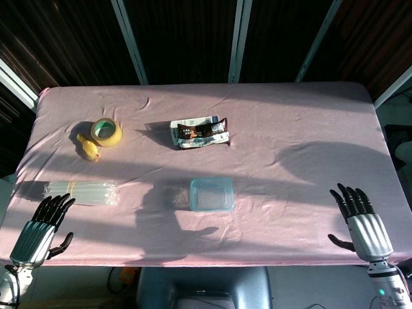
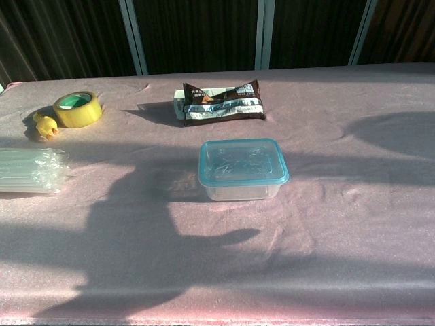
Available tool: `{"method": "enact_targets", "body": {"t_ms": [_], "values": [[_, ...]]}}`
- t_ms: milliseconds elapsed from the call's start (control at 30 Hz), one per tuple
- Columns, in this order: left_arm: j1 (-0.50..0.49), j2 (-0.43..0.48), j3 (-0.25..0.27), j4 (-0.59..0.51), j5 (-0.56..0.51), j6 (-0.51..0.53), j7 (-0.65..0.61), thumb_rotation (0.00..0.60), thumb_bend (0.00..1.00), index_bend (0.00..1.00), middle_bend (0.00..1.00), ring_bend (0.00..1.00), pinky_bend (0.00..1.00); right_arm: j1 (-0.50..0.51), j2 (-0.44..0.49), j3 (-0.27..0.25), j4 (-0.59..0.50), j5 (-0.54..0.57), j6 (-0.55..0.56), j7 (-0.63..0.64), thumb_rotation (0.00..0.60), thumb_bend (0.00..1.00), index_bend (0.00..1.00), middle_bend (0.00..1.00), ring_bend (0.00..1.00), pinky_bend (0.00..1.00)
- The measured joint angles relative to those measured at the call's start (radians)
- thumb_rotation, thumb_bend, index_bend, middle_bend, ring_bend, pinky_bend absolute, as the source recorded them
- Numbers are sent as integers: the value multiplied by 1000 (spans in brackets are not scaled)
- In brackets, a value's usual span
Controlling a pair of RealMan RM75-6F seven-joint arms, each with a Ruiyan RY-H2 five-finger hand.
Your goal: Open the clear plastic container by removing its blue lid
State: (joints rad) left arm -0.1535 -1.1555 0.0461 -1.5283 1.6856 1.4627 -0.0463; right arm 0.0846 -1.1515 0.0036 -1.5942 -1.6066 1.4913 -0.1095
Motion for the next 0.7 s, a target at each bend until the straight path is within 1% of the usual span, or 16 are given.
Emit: {"method": "enact_targets", "body": {"t_ms": [167, 300, 400, 533, 600, 700], "values": [[-14, -11, 1, 11, 7, -12, -30, 600, 372, 0, 0, 0, 0, -2, 1, -2, -1, 2, -2, 4, 600, 121, 0, 0, 0, 0], [-45, -30, 4, 26, 43, -26, -104, 600, 355, 0, 0, 0, 0, -6, 6, -5, -1, 2, -1, 15, 600, 120, 0, 0, 0, 0], [-95, -47, 14, 31, 99, -54, -194, 600, 336, 0, 0, 0, 0, -9, 7, -4, 0, 6, 1, 17, 600, 121, 0, 0, 0, 0], [-207, -78, 11, 10, 144, -135, -328, 600, 321, 0, 0, 0, 0, -7, 3, -3, -5, 7, -4, 12, 600, 120, 0, 0, 0, 0], [-258, -104, -4, -9, 150, -175, -348, 600, 319, 0, 0, 0, 0, -4, 0, -4, -5, 4, -10, 6, 600, 120, 0, 0, 0, 0], [-305, -149, -32, -34, 145, -219, -322, 600, 312, 0, 0, 0, 0, 1, -2, -5, -6, 6, -24, 2, 600, 121, 0, 0, 0, 0]]}}
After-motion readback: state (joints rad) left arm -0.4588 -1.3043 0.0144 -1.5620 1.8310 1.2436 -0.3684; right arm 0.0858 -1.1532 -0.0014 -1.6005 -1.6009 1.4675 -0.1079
